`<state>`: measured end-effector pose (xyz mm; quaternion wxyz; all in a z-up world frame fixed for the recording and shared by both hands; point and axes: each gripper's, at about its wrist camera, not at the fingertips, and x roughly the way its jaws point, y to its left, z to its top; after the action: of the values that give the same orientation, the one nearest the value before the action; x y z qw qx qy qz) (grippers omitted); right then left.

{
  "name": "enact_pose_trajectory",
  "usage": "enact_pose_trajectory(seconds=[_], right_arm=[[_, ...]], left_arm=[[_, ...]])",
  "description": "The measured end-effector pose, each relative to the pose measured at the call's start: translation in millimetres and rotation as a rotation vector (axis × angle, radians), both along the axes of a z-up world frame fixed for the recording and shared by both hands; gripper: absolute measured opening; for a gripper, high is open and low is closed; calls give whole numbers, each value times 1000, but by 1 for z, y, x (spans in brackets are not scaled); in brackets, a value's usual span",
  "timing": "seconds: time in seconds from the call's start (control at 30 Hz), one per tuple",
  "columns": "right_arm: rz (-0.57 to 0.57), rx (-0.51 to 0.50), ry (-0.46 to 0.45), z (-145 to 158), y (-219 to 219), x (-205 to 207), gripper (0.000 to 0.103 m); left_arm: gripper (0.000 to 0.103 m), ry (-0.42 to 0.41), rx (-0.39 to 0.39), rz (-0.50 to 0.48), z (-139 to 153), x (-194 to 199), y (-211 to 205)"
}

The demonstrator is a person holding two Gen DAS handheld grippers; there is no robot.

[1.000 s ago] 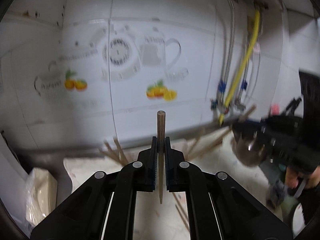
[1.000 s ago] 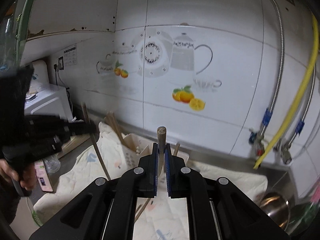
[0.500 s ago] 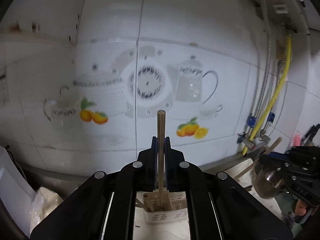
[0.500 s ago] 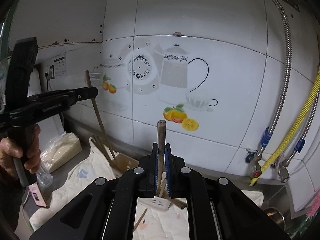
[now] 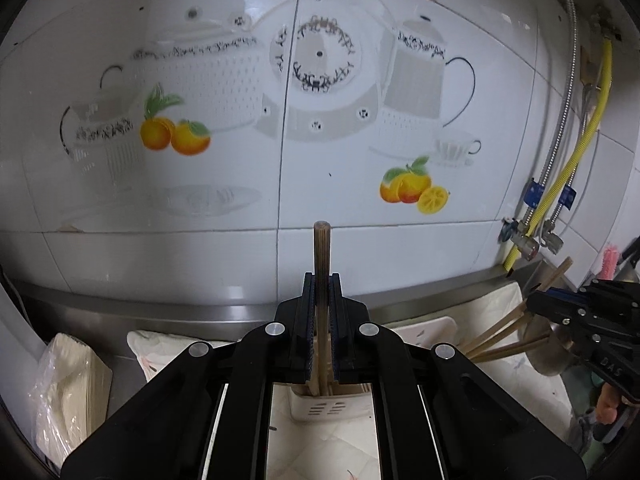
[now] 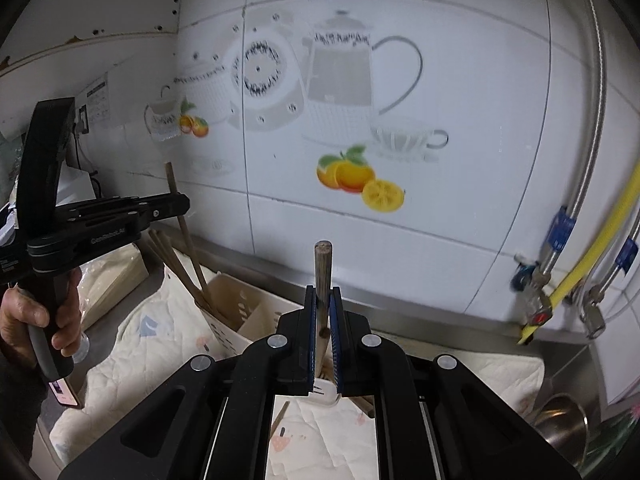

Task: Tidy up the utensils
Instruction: 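Raise the left gripper's chopstick above the holder while the right gripper raises its own, then open the left gripper into the holder while the right gripper drops its chopstick in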

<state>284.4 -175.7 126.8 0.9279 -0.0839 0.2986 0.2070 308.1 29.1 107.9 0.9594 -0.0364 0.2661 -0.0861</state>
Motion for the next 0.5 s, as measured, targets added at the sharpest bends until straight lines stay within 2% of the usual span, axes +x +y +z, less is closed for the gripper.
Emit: enact_pose_trajectory(seconds=[0.13, 0.2, 0.27, 0.5], right_arm=[[-3, 7, 8, -5, 0, 3, 8], [-6, 12, 3, -4, -1, 3, 10], [-8, 18, -14, 0, -3, -1, 17], [-21, 48, -85, 13, -18, -38, 22]], left_arm=[[9, -3, 13, 0, 0, -3, -2], [25, -10, 6, 2, 2, -5, -2], [33, -26, 2, 6, 7, -11, -1], [43, -76, -5, 2, 19, -47, 0]])
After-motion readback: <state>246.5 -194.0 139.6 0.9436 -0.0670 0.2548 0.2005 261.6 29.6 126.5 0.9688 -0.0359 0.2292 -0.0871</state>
